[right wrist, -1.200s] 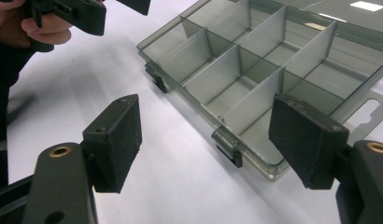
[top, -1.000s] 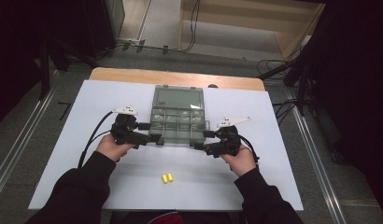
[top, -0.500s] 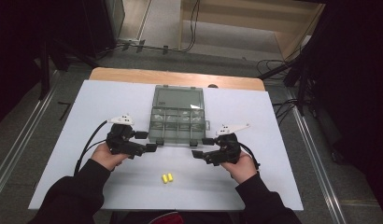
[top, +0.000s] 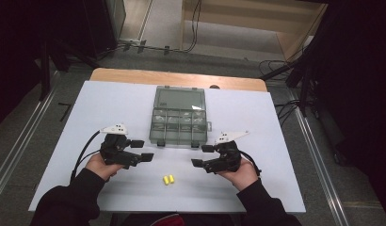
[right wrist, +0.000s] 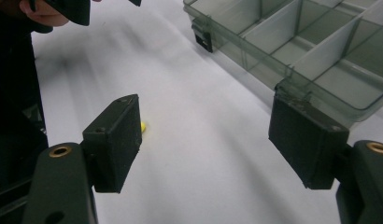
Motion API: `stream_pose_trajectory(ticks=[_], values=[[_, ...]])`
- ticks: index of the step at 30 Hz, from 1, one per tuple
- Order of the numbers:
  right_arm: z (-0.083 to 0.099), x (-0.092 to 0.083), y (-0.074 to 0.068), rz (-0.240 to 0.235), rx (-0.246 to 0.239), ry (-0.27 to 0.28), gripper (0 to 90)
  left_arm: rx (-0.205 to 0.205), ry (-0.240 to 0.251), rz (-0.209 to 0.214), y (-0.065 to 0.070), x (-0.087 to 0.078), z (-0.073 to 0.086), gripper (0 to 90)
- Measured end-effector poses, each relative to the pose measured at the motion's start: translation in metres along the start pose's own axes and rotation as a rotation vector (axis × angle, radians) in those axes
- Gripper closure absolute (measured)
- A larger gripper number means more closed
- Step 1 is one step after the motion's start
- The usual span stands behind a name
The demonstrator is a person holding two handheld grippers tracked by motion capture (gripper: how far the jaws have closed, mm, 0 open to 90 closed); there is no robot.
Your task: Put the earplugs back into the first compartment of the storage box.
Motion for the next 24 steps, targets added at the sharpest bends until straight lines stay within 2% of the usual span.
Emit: stream_pose_trajectory(ticks=[9, 11, 15, 19, 24], values=[[0.002, 0.009, -0.009, -0.016, -0.019, -0.023, 24.4, -0.001, -0.002, -0.011, 0.000, -0.007, 0.013, 23.2], [0.003, 0.012, -0.010, -0.023, -0.027, -0.035, 24.4, 0.001, -0.005, -0.030, -0.001, -0.009, 0.015, 23.2], [0.003, 0.019, -0.012, -0.034, -0.038, -0.050, 24.4, -0.018, 0.012, -0.021, -0.002, -0.012, 0.018, 23.2], [0.003, 0.027, -0.014, -0.047, -0.039, -0.066, 24.5, -0.018, 0.006, -0.027, -0.003, -0.014, 0.021, 23.2], [0.002, 0.037, -0.019, -0.054, -0.068, -0.086, 24.8, -0.011, -0.011, -0.035, -0.002, -0.016, 0.027, 23.2]])
Point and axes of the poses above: each handheld gripper's, and its own axes: x roughly forward along the jaws, z roughly out of its underside, y roughly to its right, the point moved 7 cm from there along x, roughly forward along the jaws, and after that the axes turned 7 degrees about -z, right-handed, at the moved point
